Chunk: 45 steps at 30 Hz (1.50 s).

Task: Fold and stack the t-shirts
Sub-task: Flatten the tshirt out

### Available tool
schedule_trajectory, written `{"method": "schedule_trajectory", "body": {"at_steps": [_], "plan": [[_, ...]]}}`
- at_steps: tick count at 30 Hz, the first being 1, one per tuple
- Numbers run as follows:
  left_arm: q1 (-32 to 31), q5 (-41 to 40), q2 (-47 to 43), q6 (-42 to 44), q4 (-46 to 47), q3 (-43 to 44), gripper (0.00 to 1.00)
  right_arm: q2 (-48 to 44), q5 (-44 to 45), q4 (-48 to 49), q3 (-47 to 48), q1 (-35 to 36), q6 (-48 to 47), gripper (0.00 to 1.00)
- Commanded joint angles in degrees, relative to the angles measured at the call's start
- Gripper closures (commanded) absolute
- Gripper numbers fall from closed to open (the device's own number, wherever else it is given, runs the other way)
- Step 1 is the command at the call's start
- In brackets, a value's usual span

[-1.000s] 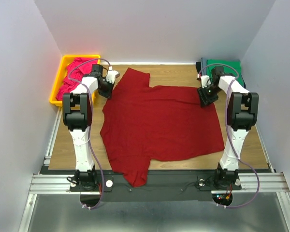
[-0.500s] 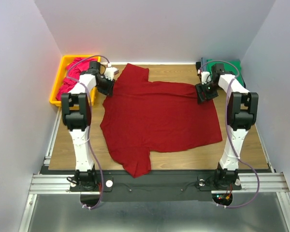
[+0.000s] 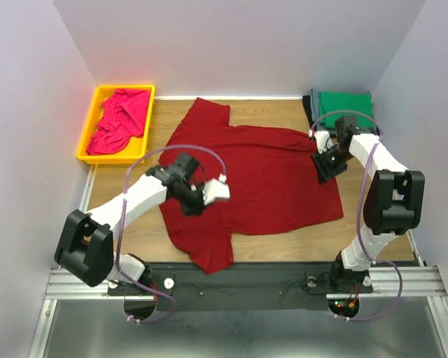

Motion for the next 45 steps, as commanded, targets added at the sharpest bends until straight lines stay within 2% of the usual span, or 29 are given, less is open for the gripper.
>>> {"method": "schedule_trajectory", "body": {"at_steps": [1, 5, 13, 19, 25, 30, 32, 38, 40, 41, 45], "plan": [[-6.35, -6.11, -2.93, -1.17, 1.17, -5.84, 0.78, -0.5, 3.82, -1.77, -4.05, 0.15, -2.01, 0.53], [-11.02, -9.37, -3.55, -2.76, 3.89, -9.01, 0.78, 0.38, 4.96, 0.25, -8.27, 0.15, -1.66, 0.54], [-20.15, -11.05, -1.89, -4.87, 7.24, -12.44, 0.8, 3.2, 6.98, 2.36, -9.77, 0.15, -0.95, 0.57], [-23.68, -11.49, -0.83, -4.52, 7.15, -13.76, 0.8, 2.67, 7.95, 2.45, -9.51, 0.06, -0.96, 0.57], [-27.02, -8.33, -3.02, 0.04, 1.02, -14.2, 0.8, 2.58, 8.83, 2.54, -9.6, 0.06, -1.39, 0.57], [-27.81, -6.04, -6.8, 10.06, -6.81, -11.83, 0.8, 3.11, 9.27, 2.45, -8.99, 0.06, -1.66, 0.57], [-28.34, -5.34, -7.24, 16.09, -13.48, -11.04, 0.83, 3.11, 9.53, 2.45, -8.81, 0.06, -1.66, 0.57], [-28.69, -5.15, -8.21, 24.57, -24.57, -6.91, 0.84, 3.2, 10.15, 2.54, -8.19, 0.06, -2.01, 0.57], [-28.6, -5.42, -8.56, 24.85, -24.76, -6.12, 0.75, 3.11, 10.06, 2.45, -8.28, 0.06, -2.01, 0.57], [-28.6, -5.68, -9.78, 21.79, -22.58, -6.03, 0.63, 3.11, 10.06, 2.45, -8.37, 0.06, -2.1, 0.57], [-28.69, -5.78, -9.62, 16.32, -14.84, -5.94, 0.56, 2.84, 9.8, 2.45, -8.81, 0.06, -2.01, 0.57]]}}
